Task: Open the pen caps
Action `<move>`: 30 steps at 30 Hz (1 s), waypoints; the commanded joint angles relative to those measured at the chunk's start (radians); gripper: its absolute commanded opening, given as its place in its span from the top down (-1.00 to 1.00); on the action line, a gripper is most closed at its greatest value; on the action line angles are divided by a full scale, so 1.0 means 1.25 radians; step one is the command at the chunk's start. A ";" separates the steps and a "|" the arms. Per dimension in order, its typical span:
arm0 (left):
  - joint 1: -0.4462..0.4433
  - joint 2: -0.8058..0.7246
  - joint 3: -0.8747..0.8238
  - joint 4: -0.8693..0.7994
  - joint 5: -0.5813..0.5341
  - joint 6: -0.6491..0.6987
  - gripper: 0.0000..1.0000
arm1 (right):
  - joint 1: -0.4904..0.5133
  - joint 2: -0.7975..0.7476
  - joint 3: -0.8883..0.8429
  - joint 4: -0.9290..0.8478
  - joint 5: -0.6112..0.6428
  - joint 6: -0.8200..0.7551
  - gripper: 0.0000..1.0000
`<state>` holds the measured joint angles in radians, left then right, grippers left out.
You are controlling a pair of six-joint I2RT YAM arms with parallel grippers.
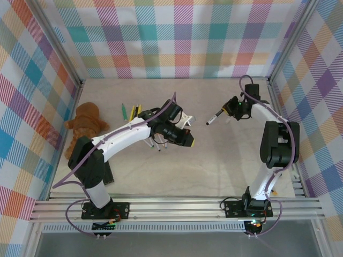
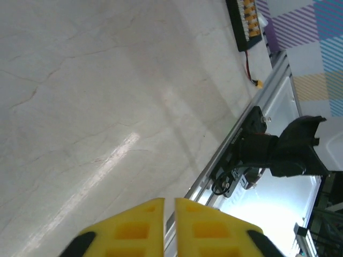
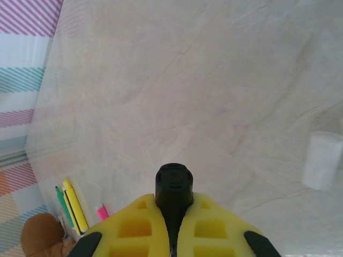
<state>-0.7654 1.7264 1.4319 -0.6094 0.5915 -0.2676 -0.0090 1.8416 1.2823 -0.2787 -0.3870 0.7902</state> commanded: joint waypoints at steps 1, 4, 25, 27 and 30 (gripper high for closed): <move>-0.002 0.033 0.063 -0.037 -0.082 0.011 0.40 | 0.017 -0.017 -0.007 0.026 -0.026 0.014 1.00; -0.002 0.075 0.108 -0.024 -0.112 0.012 0.14 | 0.032 -0.057 -0.037 0.022 -0.038 0.011 1.00; -0.002 0.216 0.215 -0.021 -0.225 0.017 0.09 | 0.188 -0.249 -0.159 -0.057 -0.047 -0.033 1.00; -0.002 0.213 0.214 -0.020 -0.222 0.018 0.14 | 0.195 -0.249 -0.167 -0.047 -0.053 -0.026 1.00; -0.002 0.214 0.211 -0.018 -0.196 0.018 0.32 | 0.197 -0.252 -0.183 -0.019 -0.069 -0.005 1.00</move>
<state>-0.7654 2.0159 1.6745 -0.6266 0.3504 -0.2611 0.2310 1.5394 1.0771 -0.3031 -0.4397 0.7746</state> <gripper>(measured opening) 0.350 0.082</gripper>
